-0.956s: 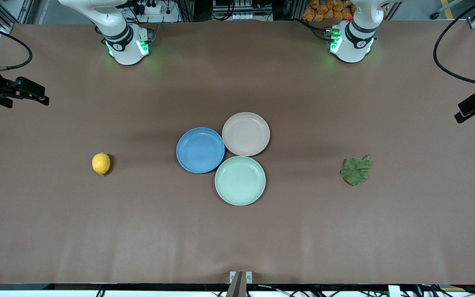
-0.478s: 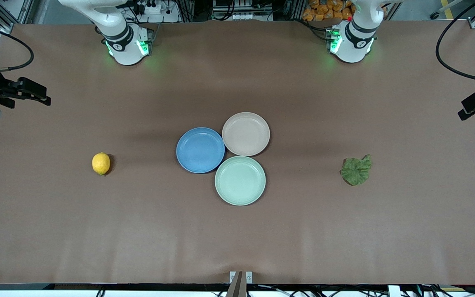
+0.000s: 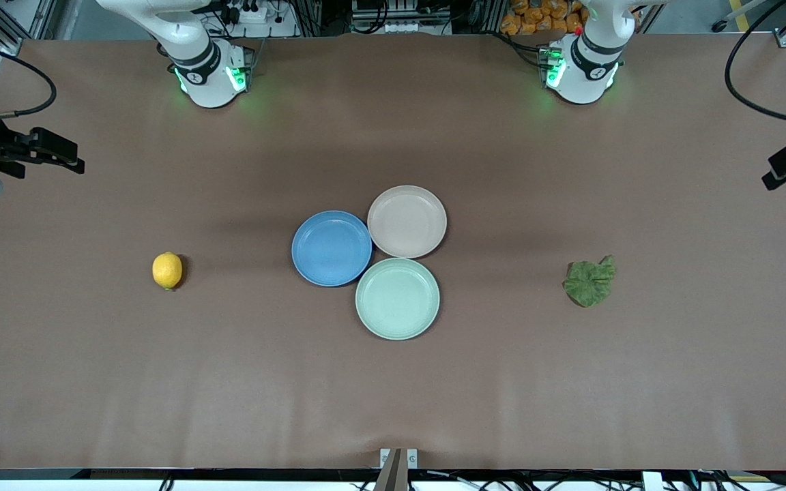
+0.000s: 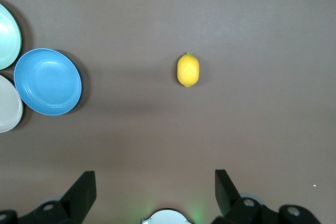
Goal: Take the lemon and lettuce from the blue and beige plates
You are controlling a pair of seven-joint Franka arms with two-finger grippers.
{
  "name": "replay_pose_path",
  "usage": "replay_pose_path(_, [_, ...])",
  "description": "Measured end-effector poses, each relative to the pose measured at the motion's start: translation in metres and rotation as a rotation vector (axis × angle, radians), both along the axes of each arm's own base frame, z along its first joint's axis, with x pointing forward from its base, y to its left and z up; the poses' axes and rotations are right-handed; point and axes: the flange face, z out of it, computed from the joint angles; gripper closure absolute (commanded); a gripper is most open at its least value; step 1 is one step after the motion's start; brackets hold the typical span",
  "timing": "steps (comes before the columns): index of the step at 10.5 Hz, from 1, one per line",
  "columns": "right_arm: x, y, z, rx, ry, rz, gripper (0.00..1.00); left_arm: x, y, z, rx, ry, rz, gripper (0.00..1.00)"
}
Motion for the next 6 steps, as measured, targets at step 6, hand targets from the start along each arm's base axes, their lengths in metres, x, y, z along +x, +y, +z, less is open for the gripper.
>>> replay_pose_path(6, [-0.001,-0.004,-0.001,0.000,0.010,-0.007,0.00,0.007,-0.002,-0.035,-0.019,0.081,-0.003,0.00])
